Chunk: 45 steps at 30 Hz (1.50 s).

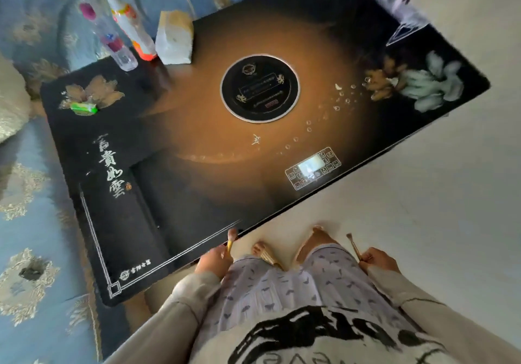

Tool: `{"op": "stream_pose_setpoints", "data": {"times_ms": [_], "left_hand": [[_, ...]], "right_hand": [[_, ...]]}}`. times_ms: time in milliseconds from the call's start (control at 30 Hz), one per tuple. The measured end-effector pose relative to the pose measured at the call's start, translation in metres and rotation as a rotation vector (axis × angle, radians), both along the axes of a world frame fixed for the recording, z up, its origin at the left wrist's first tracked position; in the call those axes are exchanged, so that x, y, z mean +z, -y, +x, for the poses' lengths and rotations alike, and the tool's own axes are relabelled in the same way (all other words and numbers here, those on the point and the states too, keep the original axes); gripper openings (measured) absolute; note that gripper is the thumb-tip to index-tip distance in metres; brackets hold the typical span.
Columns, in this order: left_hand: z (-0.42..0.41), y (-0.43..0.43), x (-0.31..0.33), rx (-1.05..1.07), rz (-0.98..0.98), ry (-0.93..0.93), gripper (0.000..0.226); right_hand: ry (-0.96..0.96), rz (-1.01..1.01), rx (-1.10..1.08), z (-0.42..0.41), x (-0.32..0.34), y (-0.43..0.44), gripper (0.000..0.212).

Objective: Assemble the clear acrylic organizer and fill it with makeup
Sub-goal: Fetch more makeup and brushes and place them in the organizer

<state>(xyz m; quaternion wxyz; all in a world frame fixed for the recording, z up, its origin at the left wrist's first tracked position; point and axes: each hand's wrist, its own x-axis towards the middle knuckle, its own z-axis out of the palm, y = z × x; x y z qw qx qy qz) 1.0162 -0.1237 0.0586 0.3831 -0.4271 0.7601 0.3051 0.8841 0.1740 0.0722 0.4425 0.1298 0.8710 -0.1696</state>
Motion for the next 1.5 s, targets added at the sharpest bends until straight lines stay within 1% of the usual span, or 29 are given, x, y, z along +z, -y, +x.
{"op": "stream_pose_setpoints", "data": {"times_ms": [100, 200, 233, 333, 400, 467, 567, 600, 667, 733, 833, 900, 967, 1000, 1100, 1267, 1367, 1433, 1500], "left_hand": [[-0.053, -0.013, 0.009, -0.164, -0.007, -0.052, 0.033], [-0.097, -0.035, 0.017, -0.278, 0.017, -0.063, 0.029], [-0.110, -0.045, 0.019, -0.322, 0.027, -0.063, 0.027], [-0.143, -0.073, 0.017, -0.444, 0.042, -0.052, 0.022], [-0.162, -0.098, 0.012, -0.526, 0.044, -0.044, 0.018], [-0.175, -0.121, 0.009, -0.597, 0.046, -0.008, 0.018], [-0.189, -0.157, 0.002, -0.694, 0.024, 0.083, 0.012], [-0.194, -0.169, 0.000, -0.734, 0.020, 0.119, 0.013], [-0.206, -0.193, -0.002, -0.807, 0.026, 0.166, 0.023], [-0.218, -0.214, -0.003, -0.820, 0.025, 0.189, 0.028], [-0.245, -0.239, -0.003, -0.727, 0.009, 0.178, 0.019], [-0.266, -0.253, -0.005, -0.704, -0.002, 0.171, 0.025], [-0.290, -0.266, -0.007, -0.772, -0.030, 0.157, 0.034], [-0.304, -0.273, -0.007, -0.808, -0.047, 0.144, 0.035], [-0.347, -0.294, -0.009, -0.909, -0.065, 0.138, 0.030], [-0.429, -0.331, -0.017, -0.981, -0.042, 0.101, 0.030], [-0.483, -0.359, -0.018, -1.021, -0.032, 0.075, 0.022], [-0.517, -0.378, -0.017, -1.032, -0.017, 0.043, 0.013], [-0.548, -0.397, -0.015, -1.067, -0.020, 0.005, 0.028]], "right_hand": [[0.024, 0.039, -0.142, 0.011, 0.003, -0.033, 0.006], [0.062, 0.064, -0.278, 0.020, 0.001, -0.063, 0.021], [0.071, 0.057, -0.325, 0.023, 0.000, -0.072, 0.020], [0.100, 0.046, -0.404, 0.027, -0.002, -0.096, 0.008], [0.126, 0.037, -0.454, 0.022, -0.003, -0.119, 0.009], [0.127, 0.040, -0.499, 0.012, -0.001, -0.143, 0.011], [0.094, 0.010, -0.556, -0.015, -0.002, -0.186, 0.011], [0.086, -0.009, -0.575, -0.027, -0.003, -0.200, 0.011], [0.051, -0.049, -0.633, -0.052, -0.004, -0.226, 0.011], [0.021, -0.069, -0.686, -0.076, -0.003, -0.248, 0.013], [0.005, -0.098, -0.714, -0.106, -0.004, -0.271, 0.014], [-0.009, -0.111, -0.707, -0.121, -0.005, -0.284, 0.014], [-0.020, -0.129, -0.696, -0.133, -0.007, -0.295, 0.013], [-0.019, -0.132, -0.695, -0.138, -0.007, -0.300, 0.013], [0.000, -0.127, -0.736, -0.150, -0.011, -0.316, 0.011], [0.048, -0.093, -0.871, -0.174, -0.021, -0.345, 0.010], [0.090, -0.058, -0.899, -0.192, -0.021, -0.357, 0.012], [0.126, -0.029, -0.880, -0.205, -0.020, -0.363, 0.021], [0.138, 0.019, -0.880, -0.216, -0.017, -0.368, 0.025]]}}
